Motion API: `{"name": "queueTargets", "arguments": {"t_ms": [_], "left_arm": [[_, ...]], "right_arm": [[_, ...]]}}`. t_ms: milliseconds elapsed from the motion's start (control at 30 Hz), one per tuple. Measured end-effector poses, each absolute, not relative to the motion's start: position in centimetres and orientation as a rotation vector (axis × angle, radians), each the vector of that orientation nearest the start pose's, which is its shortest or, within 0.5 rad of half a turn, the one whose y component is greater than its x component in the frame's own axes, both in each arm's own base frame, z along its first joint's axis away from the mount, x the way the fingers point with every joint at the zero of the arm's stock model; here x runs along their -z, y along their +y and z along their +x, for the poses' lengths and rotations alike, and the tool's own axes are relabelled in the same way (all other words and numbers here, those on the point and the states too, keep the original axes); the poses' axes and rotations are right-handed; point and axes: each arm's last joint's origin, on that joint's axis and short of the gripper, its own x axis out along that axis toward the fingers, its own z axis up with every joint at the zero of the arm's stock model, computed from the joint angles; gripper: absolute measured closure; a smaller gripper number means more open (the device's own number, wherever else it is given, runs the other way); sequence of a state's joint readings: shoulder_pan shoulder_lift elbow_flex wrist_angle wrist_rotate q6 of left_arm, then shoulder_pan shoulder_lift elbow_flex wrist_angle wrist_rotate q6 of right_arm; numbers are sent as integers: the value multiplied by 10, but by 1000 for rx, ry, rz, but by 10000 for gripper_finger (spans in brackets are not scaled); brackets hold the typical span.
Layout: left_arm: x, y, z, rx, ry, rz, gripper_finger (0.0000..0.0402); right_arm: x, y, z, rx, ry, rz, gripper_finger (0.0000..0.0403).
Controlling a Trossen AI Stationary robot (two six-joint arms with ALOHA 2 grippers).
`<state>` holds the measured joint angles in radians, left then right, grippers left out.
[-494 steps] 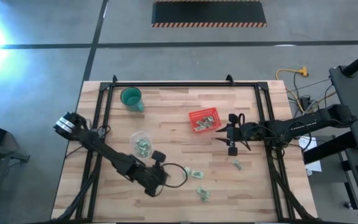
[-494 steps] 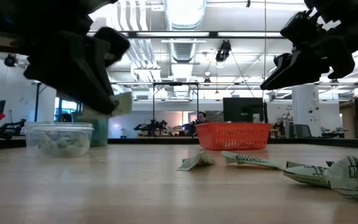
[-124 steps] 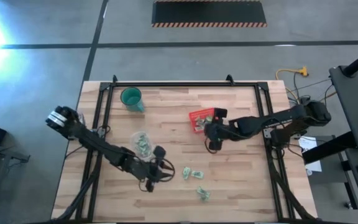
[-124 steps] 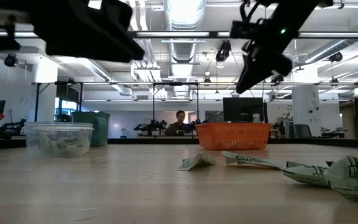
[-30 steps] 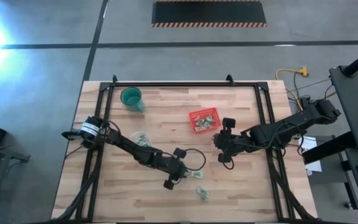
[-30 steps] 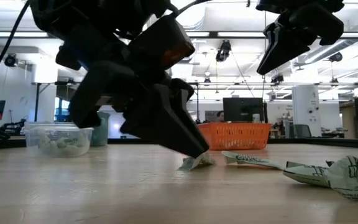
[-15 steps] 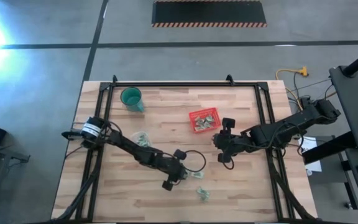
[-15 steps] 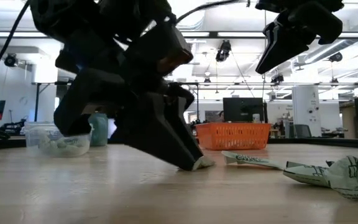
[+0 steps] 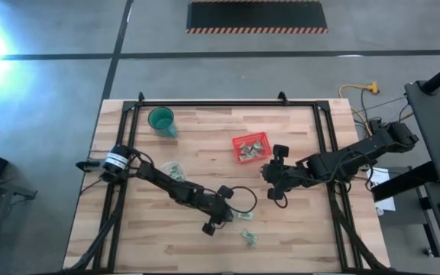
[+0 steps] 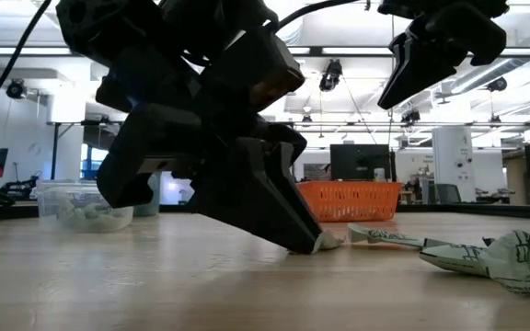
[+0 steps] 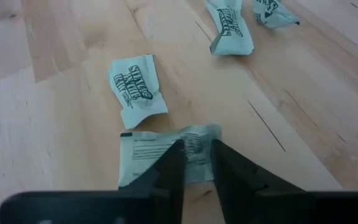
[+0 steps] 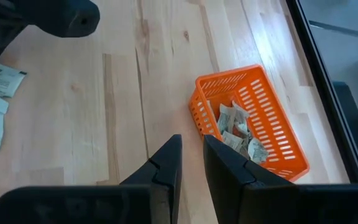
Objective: Pick and place items into bin
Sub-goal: Put the light green stevia packet into the transparent container
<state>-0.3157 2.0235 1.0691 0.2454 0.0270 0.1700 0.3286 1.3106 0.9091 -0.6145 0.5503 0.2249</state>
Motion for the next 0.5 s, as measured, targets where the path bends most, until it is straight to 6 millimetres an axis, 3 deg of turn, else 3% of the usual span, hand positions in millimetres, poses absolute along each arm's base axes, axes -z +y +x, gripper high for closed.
{"name": "queueTargets", "arguments": {"t_ms": [167,500], "left_arm": [[-112,-124,379,388,687,268,395],[-117,-125,380,392,683,285,400]], "right_arm": [[-239,66,241,303,889,-226,346],[-239,66,241,302,889,-226,346]]}}
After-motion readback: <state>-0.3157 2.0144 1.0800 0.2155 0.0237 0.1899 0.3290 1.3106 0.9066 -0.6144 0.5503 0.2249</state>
